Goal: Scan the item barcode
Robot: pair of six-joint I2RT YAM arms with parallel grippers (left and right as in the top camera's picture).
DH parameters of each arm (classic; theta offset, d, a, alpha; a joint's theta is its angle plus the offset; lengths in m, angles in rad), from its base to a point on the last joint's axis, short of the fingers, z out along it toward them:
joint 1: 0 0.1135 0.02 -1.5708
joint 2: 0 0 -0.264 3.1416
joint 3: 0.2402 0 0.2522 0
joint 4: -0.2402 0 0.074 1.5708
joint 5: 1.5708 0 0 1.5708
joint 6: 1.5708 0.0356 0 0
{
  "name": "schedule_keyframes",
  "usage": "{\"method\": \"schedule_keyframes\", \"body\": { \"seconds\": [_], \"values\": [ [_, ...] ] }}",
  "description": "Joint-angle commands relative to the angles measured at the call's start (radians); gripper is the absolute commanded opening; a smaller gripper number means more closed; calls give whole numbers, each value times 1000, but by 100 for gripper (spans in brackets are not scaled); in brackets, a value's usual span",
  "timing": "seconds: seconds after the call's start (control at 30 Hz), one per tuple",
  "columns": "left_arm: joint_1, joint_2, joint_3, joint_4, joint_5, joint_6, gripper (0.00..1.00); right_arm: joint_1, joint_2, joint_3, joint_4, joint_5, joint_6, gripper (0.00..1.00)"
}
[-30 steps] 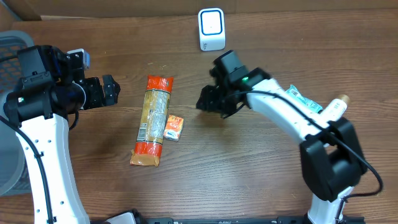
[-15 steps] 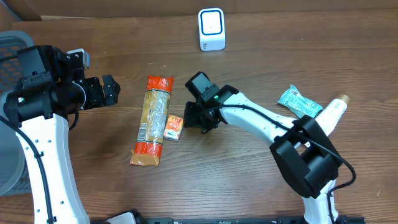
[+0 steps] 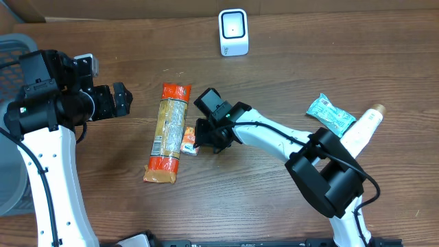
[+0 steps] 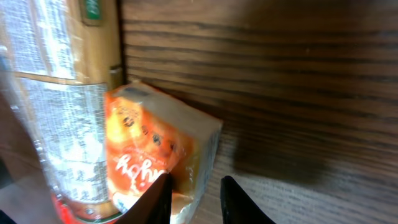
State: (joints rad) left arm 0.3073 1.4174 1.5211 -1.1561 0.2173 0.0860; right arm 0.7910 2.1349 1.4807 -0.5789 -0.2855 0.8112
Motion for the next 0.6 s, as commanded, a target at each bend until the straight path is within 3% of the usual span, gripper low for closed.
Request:
{"method": "schedule_keyframes", "body": {
  "seconds": [0.0,0.1,0.23,0.43,0.57],
  "values": [
    [-5,-17,19,1,12,23,100,2,21,4,6,-14,8,24],
    [-5,-17,19,1,12,23,100,2,21,4,1,-15,8,19],
    [-5,-17,19,1,12,23,100,1,21,5,-8,-37,-31,5],
    [-5,-17,19,1,12,23,100,-51,7,7,-31,-137,-168,4],
    [-5,-17,19,1,12,23,100,-114,-39,10,-114,-168,-332,4]
  ]
}}
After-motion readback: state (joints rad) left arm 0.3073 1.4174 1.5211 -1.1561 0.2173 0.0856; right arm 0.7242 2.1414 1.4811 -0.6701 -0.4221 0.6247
